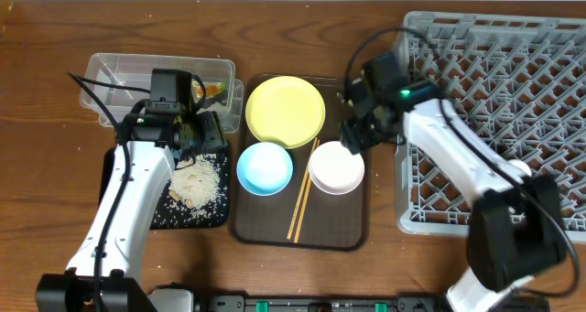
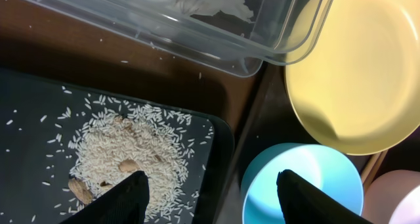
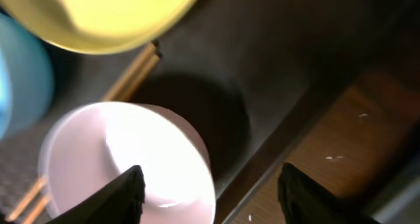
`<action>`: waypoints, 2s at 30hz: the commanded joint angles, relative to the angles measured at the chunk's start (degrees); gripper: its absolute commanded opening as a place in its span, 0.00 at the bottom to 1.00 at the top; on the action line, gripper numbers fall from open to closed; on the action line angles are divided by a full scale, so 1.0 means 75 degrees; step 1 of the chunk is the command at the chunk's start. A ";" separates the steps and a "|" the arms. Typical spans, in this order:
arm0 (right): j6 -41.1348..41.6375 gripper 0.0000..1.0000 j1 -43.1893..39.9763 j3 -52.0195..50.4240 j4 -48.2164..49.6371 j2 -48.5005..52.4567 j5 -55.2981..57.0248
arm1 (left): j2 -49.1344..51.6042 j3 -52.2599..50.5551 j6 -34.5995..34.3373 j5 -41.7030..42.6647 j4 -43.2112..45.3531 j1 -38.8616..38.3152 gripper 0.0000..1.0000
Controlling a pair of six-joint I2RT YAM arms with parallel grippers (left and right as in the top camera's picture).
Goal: Sort waste into correct bins and load items into the dishwasher rack
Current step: 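Reach the right gripper to the pink bowl and grasp its rim, then lift the pink bowl with the right gripper and move it over the rack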
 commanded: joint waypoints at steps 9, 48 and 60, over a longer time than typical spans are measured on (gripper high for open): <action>0.0271 0.26 0.0125 -0.0003 -0.0119 0.0828 0.0271 | -0.0044 0.0044 0.0038 -0.0096 -0.0006 0.0000 0.65; 0.0274 0.01 -0.1437 0.3197 0.2165 0.0216 0.8119 | -0.0044 0.0044 0.0038 -0.0093 -0.0026 0.0000 0.66; 0.0125 0.01 -0.2221 0.3194 0.3786 0.1411 0.9241 | -0.0044 0.0044 0.0038 -0.0093 -0.0029 0.0000 0.66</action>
